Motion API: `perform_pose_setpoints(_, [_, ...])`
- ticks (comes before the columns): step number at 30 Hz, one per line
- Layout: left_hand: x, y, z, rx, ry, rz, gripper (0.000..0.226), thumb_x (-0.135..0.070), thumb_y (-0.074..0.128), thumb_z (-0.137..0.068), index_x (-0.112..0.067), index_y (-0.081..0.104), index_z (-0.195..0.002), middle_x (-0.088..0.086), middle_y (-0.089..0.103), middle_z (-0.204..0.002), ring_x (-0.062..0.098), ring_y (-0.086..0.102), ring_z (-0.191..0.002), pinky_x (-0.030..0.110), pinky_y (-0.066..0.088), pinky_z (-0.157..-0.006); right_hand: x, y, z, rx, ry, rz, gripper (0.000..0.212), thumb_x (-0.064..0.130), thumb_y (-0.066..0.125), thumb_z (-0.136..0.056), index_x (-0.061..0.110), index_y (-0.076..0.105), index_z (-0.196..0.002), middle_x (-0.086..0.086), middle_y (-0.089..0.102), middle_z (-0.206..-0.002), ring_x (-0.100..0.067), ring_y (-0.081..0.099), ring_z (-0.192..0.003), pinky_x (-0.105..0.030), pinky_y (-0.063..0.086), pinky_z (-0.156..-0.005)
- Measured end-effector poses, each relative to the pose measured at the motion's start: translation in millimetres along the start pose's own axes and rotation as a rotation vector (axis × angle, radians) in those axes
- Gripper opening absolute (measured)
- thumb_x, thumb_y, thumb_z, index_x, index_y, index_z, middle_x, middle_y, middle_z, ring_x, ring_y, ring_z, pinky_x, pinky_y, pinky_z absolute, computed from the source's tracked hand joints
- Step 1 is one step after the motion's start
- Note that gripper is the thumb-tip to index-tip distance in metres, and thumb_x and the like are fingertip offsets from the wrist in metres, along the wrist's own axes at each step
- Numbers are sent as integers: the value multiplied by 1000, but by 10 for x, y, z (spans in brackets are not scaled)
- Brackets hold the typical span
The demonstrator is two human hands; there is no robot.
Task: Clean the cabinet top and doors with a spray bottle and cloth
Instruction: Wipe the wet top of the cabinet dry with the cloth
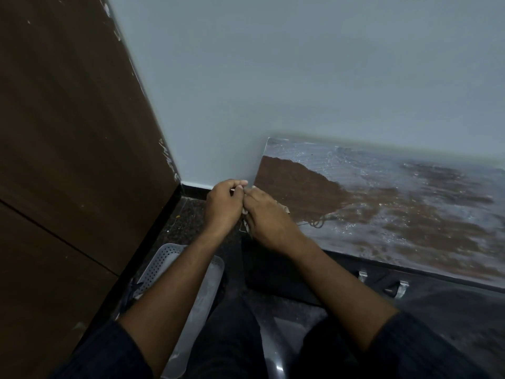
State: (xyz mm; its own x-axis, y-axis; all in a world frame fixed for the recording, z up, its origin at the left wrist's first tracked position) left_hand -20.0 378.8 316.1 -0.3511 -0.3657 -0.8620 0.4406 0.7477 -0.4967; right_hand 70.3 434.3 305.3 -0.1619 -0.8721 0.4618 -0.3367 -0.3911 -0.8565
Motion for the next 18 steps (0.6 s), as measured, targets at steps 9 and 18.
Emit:
perform_pose_setpoints(9, [-187, 308, 16, 67, 205, -87, 21, -14, 60, -92, -18, 71, -109, -1, 65, -110, 9, 60, -93, 15, 42, -83, -245, -314, 808, -26, 92, 43, 52, 13, 51, -93, 21, 47, -145, 0, 39, -156, -21, 26, -149, -39, 18, -123])
perform_pose_setpoints(18, [-304, 444, 27, 108, 341, -210, 22, -15, 65, -86, -23, 71, -106, -2, 63, -106, 18, 54, -106, 33, 46, -94, -725, -559, 544, -118, 316, 83, 51, 13, 53, -97, 21, 46, -147, -4, 37, -158, -26, 26, -148, -41, 16, -123])
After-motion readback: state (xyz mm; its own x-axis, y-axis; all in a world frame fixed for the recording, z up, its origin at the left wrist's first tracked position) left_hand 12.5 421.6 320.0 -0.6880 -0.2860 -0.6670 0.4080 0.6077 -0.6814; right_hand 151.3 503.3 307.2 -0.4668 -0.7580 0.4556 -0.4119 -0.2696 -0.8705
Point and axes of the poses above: each hand's wrist, its own z-axis away from the middle knuckle, its own y-axis out of the palm, x = y × z, the point moved 9 cm from there along -z, towards the middle knuckle
